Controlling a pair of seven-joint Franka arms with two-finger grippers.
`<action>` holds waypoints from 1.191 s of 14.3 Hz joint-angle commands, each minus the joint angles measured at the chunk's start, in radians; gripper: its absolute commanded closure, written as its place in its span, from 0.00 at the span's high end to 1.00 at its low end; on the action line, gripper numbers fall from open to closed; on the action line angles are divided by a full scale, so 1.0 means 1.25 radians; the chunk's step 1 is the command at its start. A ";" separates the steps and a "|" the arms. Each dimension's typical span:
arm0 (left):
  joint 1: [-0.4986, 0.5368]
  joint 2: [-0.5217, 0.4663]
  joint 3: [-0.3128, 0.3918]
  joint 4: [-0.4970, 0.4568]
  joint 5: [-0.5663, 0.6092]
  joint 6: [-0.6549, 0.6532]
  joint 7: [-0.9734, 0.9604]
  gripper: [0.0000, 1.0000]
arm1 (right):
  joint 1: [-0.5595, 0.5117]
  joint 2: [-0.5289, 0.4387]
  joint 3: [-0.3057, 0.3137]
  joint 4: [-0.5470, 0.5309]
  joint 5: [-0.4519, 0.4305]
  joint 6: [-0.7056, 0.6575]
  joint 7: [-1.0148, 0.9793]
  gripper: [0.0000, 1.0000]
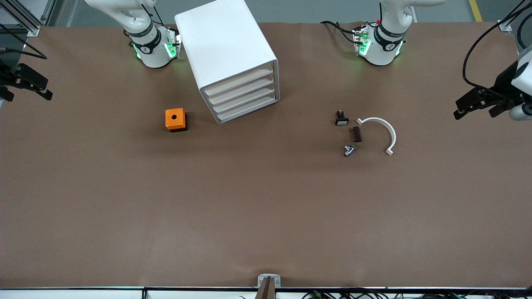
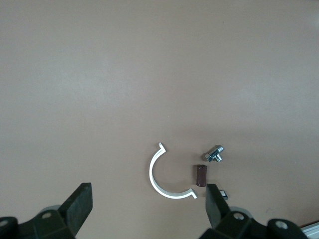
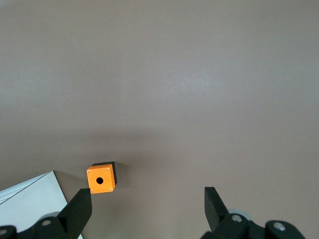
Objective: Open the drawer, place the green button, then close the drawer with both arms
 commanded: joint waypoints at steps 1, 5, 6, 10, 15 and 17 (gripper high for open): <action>-0.008 0.034 -0.005 0.048 -0.004 -0.016 0.008 1.00 | -0.011 -0.023 0.010 -0.023 -0.009 0.009 -0.013 1.00; -0.008 0.089 -0.029 0.136 0.011 -0.069 0.004 1.00 | -0.012 -0.029 0.008 -0.023 -0.008 0.005 -0.033 1.00; -0.007 0.088 -0.029 0.139 0.010 -0.076 0.004 1.00 | -0.012 -0.029 0.008 -0.023 -0.005 0.001 -0.033 1.00; -0.005 0.082 -0.047 0.139 0.010 -0.103 -0.011 1.00 | -0.012 -0.054 0.006 -0.058 0.008 0.007 -0.023 1.00; -0.003 0.083 -0.051 0.140 0.009 -0.103 -0.012 1.00 | -0.014 -0.055 0.002 -0.058 0.021 0.000 -0.021 1.00; -0.001 0.083 -0.051 0.142 0.003 -0.103 -0.012 1.00 | -0.015 -0.055 0.001 -0.058 0.021 -0.004 -0.021 1.00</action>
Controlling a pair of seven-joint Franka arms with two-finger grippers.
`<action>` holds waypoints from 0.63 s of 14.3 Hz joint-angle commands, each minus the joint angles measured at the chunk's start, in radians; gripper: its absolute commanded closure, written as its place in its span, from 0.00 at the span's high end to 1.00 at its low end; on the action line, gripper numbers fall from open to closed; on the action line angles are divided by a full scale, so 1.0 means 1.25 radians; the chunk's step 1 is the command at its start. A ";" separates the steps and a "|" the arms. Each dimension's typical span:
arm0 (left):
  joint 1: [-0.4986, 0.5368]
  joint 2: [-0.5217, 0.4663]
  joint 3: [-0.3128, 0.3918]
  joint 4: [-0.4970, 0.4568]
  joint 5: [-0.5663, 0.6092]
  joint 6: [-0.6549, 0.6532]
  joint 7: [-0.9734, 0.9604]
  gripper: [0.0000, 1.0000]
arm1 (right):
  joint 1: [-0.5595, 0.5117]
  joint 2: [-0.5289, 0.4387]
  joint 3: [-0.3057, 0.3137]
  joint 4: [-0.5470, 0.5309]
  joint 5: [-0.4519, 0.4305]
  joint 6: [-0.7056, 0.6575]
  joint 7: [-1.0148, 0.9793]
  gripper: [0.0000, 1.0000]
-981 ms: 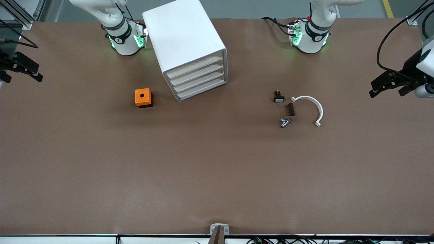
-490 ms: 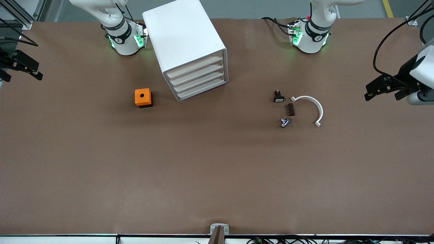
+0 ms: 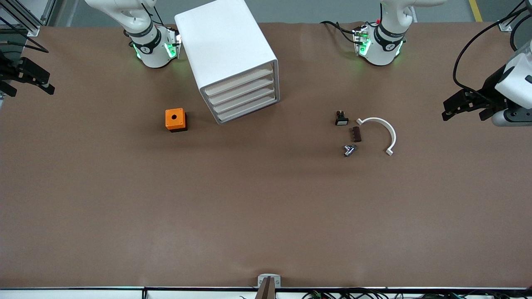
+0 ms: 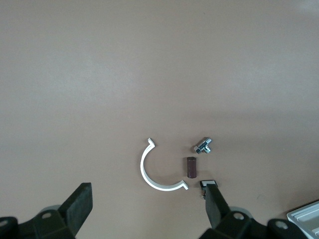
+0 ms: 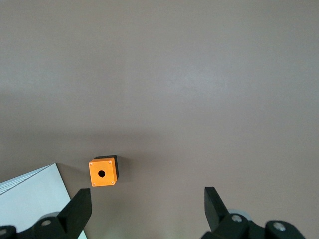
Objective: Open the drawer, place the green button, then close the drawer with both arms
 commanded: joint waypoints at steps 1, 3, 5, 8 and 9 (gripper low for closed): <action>0.008 0.004 -0.007 0.017 0.000 -0.016 -0.008 1.00 | -0.014 -0.021 0.001 -0.019 0.011 -0.003 -0.003 1.00; 0.007 0.004 -0.007 0.017 0.000 -0.016 -0.009 1.00 | -0.012 -0.019 0.001 -0.015 0.011 -0.009 -0.003 1.00; 0.009 0.006 -0.007 0.017 0.000 -0.016 -0.009 1.00 | -0.011 -0.019 0.001 -0.014 0.011 -0.015 -0.002 1.00; 0.009 0.007 -0.007 0.016 0.000 -0.016 -0.009 1.00 | -0.012 -0.018 0.001 -0.008 0.010 -0.022 -0.002 1.00; 0.009 0.007 -0.007 0.016 0.000 -0.016 -0.009 1.00 | -0.012 -0.017 0.001 -0.007 0.009 -0.025 -0.003 1.00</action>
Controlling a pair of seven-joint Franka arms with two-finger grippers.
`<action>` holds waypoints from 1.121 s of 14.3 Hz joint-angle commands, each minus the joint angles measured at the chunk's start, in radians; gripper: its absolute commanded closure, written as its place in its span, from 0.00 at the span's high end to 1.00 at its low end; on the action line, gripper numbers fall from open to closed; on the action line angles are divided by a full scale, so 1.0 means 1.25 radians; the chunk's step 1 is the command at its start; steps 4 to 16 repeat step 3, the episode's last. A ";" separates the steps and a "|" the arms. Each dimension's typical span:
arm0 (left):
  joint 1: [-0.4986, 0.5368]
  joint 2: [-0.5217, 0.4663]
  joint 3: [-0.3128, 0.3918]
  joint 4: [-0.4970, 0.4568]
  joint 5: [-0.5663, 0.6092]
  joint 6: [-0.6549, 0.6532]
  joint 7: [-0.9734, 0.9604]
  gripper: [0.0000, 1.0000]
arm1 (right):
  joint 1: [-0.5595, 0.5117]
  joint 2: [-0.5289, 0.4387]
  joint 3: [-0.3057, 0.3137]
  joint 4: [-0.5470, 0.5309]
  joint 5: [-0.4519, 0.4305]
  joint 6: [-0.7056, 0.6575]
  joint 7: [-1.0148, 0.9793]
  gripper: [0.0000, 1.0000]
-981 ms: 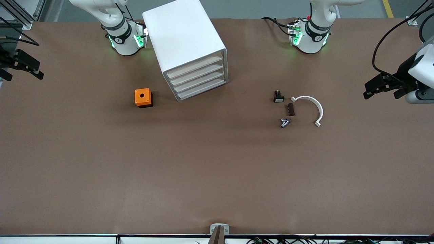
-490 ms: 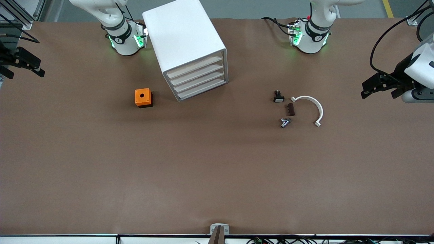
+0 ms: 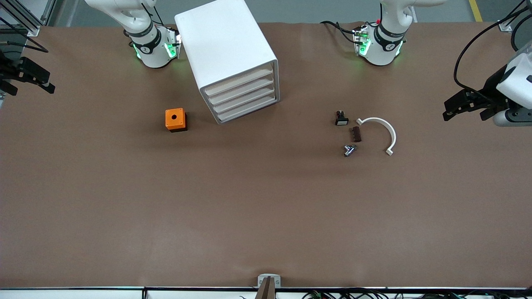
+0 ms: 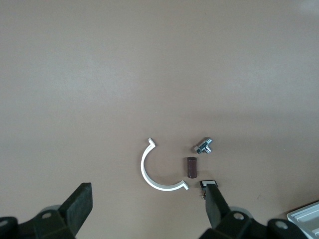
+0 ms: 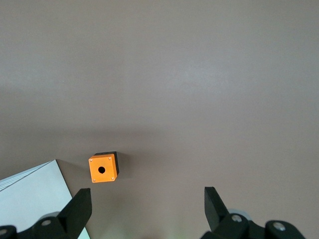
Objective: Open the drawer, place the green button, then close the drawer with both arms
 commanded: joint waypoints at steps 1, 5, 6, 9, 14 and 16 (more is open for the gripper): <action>0.007 0.006 -0.007 0.017 0.000 -0.015 -0.008 1.00 | -0.011 -0.016 0.006 -0.004 0.008 -0.013 -0.003 1.00; 0.007 0.006 -0.007 0.015 0.000 -0.015 -0.008 1.00 | -0.010 -0.015 0.007 0.000 0.008 -0.014 -0.003 1.00; 0.007 0.006 -0.007 0.015 0.000 -0.015 -0.008 1.00 | -0.010 -0.015 0.007 0.000 0.008 -0.014 -0.003 1.00; 0.007 0.006 -0.007 0.015 0.000 -0.015 -0.008 1.00 | -0.010 -0.015 0.007 0.000 0.008 -0.014 -0.003 1.00; 0.007 0.006 -0.007 0.015 0.000 -0.015 -0.008 1.00 | -0.010 -0.015 0.007 0.000 0.008 -0.014 -0.003 1.00; 0.007 0.006 -0.007 0.015 0.000 -0.015 -0.008 1.00 | -0.010 -0.015 0.007 0.000 0.008 -0.014 -0.003 1.00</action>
